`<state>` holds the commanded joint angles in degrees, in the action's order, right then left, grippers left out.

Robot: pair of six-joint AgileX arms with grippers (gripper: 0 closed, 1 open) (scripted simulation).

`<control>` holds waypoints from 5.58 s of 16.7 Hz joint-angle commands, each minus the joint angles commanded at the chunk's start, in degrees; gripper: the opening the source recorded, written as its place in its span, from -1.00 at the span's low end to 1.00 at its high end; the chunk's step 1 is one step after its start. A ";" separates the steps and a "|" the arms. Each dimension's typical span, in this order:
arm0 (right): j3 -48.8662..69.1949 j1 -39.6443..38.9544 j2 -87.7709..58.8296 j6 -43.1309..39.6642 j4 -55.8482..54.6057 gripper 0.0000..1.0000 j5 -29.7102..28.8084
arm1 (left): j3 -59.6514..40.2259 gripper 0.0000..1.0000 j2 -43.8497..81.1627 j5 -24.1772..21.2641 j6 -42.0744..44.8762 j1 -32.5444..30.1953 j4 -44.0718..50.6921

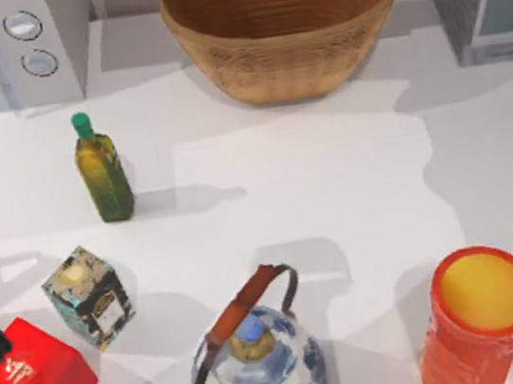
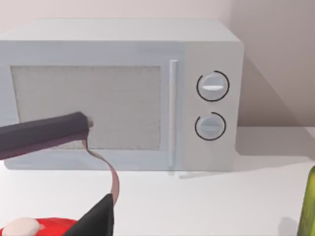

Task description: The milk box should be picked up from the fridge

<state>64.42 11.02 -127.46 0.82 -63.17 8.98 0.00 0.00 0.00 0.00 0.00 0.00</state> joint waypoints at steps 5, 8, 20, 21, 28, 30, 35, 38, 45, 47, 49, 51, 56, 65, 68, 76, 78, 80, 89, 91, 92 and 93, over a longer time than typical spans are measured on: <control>0.00 0.00 0.00 0.00 0.00 -1.00 0.00 | 0.00 1.00 0.00 0.00 0.00 0.00 0.00; 0.00 0.00 0.00 0.00 0.00 -1.00 0.00 | 0.00 1.00 0.00 0.00 0.00 0.00 0.00; 1.80 0.16 7.70 0.15 9.45 -1.00 0.10 | 0.00 1.00 0.00 0.00 0.00 0.00 0.00; 1.84 0.17 7.86 0.15 9.61 -1.00 0.10 | 0.00 1.00 0.00 0.00 0.00 0.00 0.00; -1.82 0.66 10.19 0.24 8.03 -1.00 0.67 | 0.00 1.00 0.00 0.00 0.00 0.00 0.00; -5.97 1.03 12.91 0.28 6.88 -1.00 1.05 | 0.00 1.00 0.00 0.00 0.00 0.00 0.00; -13.73 1.94 17.76 0.30 4.13 -1.00 2.06 | 0.00 1.00 0.00 0.00 0.00 0.00 0.00; -20.22 2.49 21.65 0.31 2.30 -1.00 2.63 | 0.00 1.00 0.00 0.00 0.00 0.00 0.00; -23.57 2.79 23.79 0.44 0.68 -1.00 3.29 | 0.00 1.00 0.00 0.00 0.00 0.00 0.00; -23.85 2.68 24.24 0.43 1.03 -1.00 3.19 | 0.00 1.00 0.00 0.00 0.00 0.00 0.00; -25.17 2.19 26.75 0.40 2.80 -1.00 2.77 | 0.00 1.00 0.00 0.00 0.00 0.00 0.00; -27.38 1.40 31.67 0.35 6.00 -1.00 2.09 | 0.00 1.00 0.00 0.00 0.00 0.00 0.00; -35.40 -1.19 53.38 0.11 19.03 -1.00 -0.22 | 0.00 1.00 0.00 0.00 0.00 0.00 0.00; -53.84 -7.43 105.17 -0.47 47.37 -1.00 -5.74 | 0.00 1.00 0.00 0.00 0.00 0.00 0.00; -59.43 -9.33 118.01 -0.63 55.77 -1.00 -7.45 | 0.00 1.00 0.00 0.00 0.00 0.00 0.00; -64.42 -11.02 127.46 -0.82 63.17 -1.00 -8.98 | 0.00 1.00 0.00 0.00 0.00 0.00 0.00; -64.33 -10.84 127.22 -0.71 63.07 -1.00 -8.89 | 0.00 1.00 0.00 0.00 0.00 0.00 0.00; -64.18 -10.80 126.56 -0.71 62.43 -1.00 -8.38 | 0.00 1.00 0.00 0.00 0.00 0.00 0.00; -59.94 -9.45 94.87 -0.11 32.91 -1.00 8.82 | 0.00 1.00 0.00 0.00 0.00 0.00 0.00; -58.89 -9.11 83.40 0.03 23.04 -1.00 13.45 | 0.00 1.00 0.00 0.00 0.00 0.00 0.00; -58.37 -8.94 77.56 0.11 18.06 -1.00 15.77 | 0.00 1.00 0.00 0.00 0.00 0.00 0.00; -57.86 -8.77 71.75 0.20 13.14 -1.00 18.07 | 0.00 1.00 0.00 0.00 0.00 0.00 0.00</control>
<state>6.56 2.25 -55.71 1.03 -50.03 27.06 0.00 0.00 0.00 0.00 0.00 0.00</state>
